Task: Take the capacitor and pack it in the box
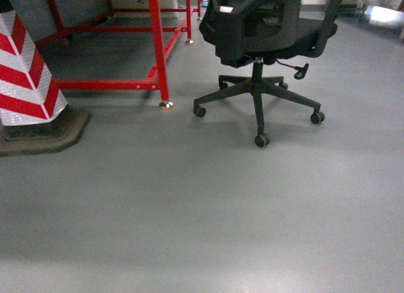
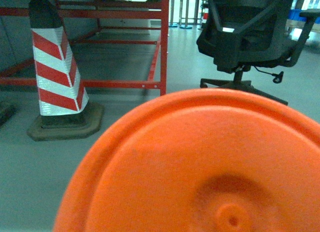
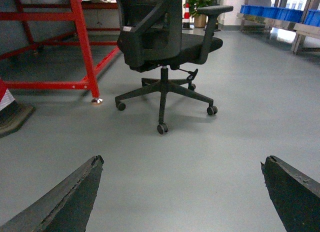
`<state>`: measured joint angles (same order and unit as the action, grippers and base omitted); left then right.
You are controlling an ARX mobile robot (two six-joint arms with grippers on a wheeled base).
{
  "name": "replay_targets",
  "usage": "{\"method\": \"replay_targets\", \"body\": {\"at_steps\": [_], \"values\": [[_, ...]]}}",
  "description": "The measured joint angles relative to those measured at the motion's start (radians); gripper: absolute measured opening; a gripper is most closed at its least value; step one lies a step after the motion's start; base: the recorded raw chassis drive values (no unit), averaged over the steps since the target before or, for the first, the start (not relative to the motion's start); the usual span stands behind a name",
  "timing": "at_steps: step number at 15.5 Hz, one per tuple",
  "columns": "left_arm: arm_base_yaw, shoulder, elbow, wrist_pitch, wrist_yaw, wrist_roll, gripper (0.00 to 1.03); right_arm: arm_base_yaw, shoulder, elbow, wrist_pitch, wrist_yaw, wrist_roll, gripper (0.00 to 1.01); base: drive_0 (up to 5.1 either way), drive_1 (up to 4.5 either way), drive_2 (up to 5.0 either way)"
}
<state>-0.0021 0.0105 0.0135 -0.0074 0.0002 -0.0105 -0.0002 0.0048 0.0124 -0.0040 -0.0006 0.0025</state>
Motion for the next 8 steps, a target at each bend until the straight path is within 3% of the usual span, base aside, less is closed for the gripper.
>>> {"method": "replay_targets", "body": {"at_steps": [8], "values": [[0.0, 0.0, 0.0, 0.001, 0.0, 0.0, 0.43, 0.0, 0.0, 0.0, -0.001, 0.0, 0.0, 0.98, -5.1, 2.35, 2.3]]}}
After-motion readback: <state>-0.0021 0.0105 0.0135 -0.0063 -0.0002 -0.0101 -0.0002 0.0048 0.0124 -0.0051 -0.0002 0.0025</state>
